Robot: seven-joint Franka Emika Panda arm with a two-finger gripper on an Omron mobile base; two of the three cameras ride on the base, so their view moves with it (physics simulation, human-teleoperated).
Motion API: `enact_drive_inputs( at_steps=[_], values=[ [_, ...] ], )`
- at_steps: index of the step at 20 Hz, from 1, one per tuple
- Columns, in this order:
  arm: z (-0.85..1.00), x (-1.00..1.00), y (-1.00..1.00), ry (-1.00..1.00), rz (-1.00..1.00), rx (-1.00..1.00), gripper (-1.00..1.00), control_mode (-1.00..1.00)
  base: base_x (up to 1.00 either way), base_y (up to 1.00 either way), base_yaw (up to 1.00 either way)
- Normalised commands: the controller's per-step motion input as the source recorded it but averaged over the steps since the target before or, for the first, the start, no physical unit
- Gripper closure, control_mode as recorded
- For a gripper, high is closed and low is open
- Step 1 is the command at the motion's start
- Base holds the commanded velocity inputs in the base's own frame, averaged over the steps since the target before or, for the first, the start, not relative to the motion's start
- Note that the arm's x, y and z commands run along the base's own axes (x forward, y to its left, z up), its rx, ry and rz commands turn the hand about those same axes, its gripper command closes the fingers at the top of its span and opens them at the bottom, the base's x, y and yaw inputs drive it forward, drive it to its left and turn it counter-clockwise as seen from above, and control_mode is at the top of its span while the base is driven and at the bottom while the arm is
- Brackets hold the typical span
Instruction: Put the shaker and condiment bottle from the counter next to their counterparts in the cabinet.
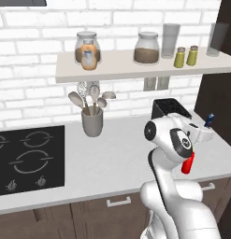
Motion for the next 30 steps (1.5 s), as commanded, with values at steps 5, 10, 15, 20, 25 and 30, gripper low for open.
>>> enact_drive_inputs(
  at_steps=[5, 10, 15, 20, 25, 30],
  values=[
    [-0.61, -0.04, 0.00, -0.01, 0.00, 0.00, -1.00, -1.00, 0.00, 0.00, 0.00],
    [-0.61, -0.07, 0.00, -0.19, 0.00, 0.01, -1.00, -1.00, 0.00, 0.00, 0.00],
    [-0.87, -0.10, 0.00, -0.41, -0.01, 0.11, -1.00, -1.00, 0.00, 0.00, 0.00],
    [-0.15, 0.00, 0.00, -0.13, -0.01, 0.02, -1.00, -1.00, 0.00, 0.00, 0.00],
    [-0.49, 0.00, -0.17, -0.01, 0.00, 0.21, -1.00, -1.00, 0.00, 0.00, 0.00],
    [-1.00, 0.00, -0.26, -0.02, 0.00, 0.30, -1.00, -1.00, 0.00, 0.00, 0.00]
  ],
)
